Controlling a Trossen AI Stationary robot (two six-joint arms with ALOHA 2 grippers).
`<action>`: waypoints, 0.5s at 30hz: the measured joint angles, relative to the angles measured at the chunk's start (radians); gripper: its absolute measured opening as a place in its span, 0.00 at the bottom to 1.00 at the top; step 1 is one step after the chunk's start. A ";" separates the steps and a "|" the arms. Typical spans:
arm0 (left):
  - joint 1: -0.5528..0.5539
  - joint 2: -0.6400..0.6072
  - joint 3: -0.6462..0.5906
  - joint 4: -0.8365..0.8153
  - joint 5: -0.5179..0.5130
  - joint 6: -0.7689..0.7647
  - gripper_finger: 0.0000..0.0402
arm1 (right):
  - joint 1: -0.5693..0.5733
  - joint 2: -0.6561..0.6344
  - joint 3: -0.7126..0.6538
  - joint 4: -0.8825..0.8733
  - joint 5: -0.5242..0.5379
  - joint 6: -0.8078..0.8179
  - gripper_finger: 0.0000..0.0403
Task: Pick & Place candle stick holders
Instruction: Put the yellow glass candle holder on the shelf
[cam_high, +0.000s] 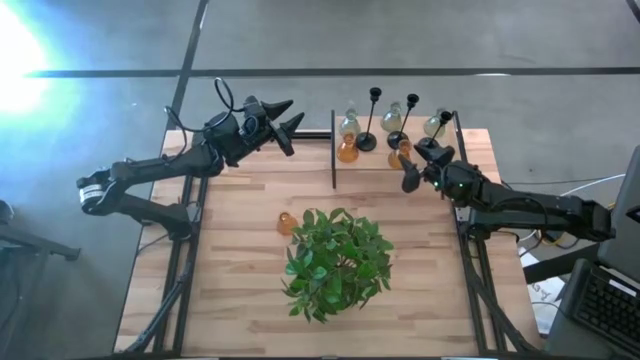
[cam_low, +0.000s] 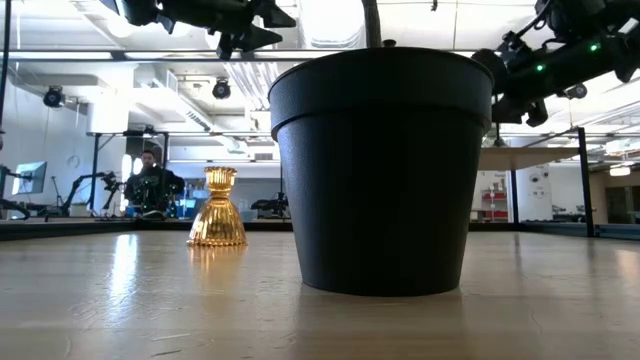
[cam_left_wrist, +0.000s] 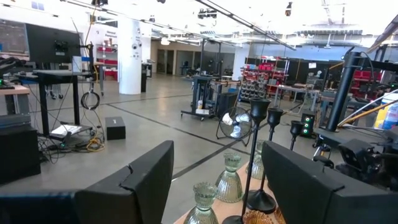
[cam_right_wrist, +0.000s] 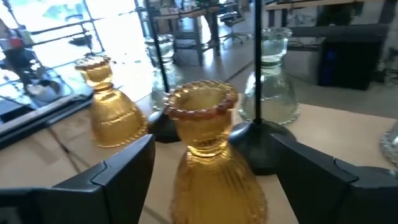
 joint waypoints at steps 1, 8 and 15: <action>0.000 0.000 0.000 0.000 0.000 0.000 0.62 | 0.000 -0.005 0.000 -0.001 -0.010 0.001 0.77; 0.000 0.000 0.000 0.000 0.000 0.000 0.62 | 0.000 -0.028 0.000 -0.013 -0.100 0.000 0.75; -0.001 0.000 0.000 0.000 0.000 0.000 0.62 | 0.000 -0.056 0.023 -0.112 -0.134 -0.009 0.71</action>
